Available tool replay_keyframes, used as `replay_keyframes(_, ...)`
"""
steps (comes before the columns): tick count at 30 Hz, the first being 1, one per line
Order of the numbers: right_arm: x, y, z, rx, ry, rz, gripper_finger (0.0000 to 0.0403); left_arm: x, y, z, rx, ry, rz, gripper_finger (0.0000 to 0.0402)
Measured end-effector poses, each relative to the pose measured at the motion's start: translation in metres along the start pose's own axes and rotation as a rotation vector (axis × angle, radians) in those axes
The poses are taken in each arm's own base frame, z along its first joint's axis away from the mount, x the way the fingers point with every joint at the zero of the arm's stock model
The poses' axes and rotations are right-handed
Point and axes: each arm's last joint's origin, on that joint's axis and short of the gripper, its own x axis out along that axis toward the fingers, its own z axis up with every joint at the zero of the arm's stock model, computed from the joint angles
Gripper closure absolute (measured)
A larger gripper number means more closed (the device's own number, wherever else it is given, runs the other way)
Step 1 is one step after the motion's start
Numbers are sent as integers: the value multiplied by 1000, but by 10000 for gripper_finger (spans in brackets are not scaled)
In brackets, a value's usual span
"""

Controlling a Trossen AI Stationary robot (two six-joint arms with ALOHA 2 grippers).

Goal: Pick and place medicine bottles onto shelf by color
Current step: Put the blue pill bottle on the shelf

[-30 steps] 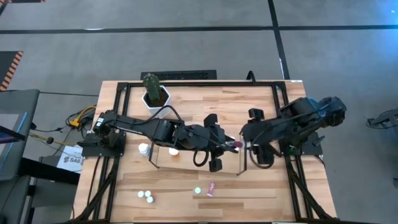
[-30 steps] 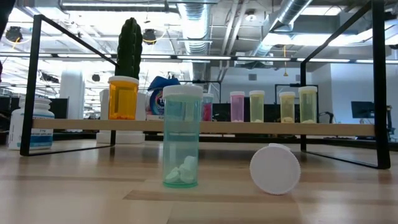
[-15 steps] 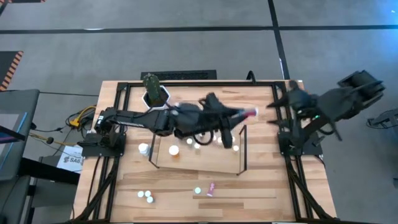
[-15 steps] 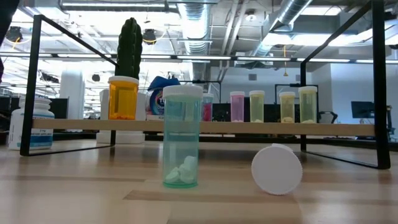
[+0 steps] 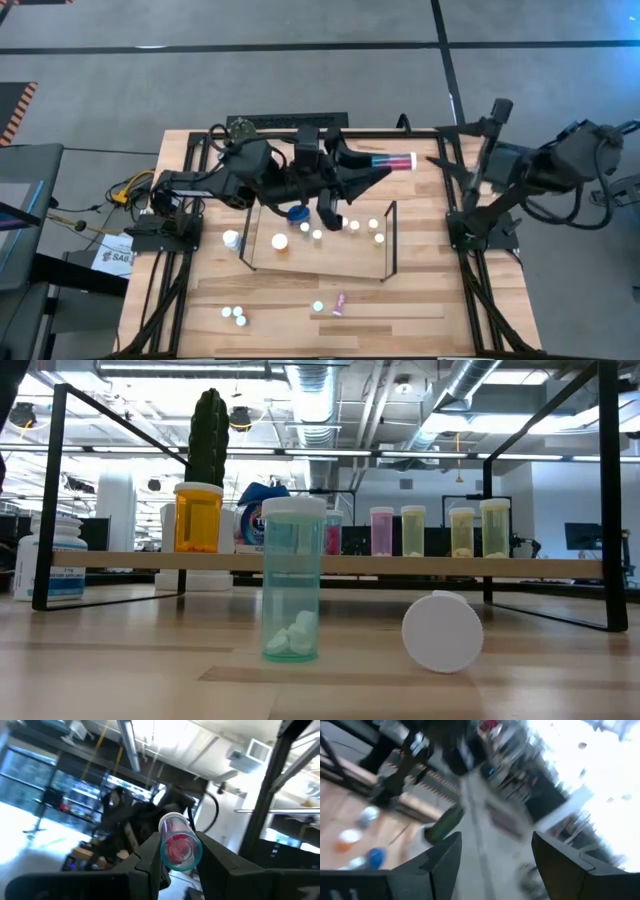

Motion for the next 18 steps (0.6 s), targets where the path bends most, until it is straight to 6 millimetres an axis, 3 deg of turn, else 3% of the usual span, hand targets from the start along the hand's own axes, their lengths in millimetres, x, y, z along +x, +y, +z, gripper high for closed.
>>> replay_keyframes(6,19,14,37,-192,-101,-90,138,-1,-1,2,-19,2,-36,319)
replay_keyframes(18,43,51,59,-357,-98,-96,138,-1,-3,-5,-68,80,-93,319)
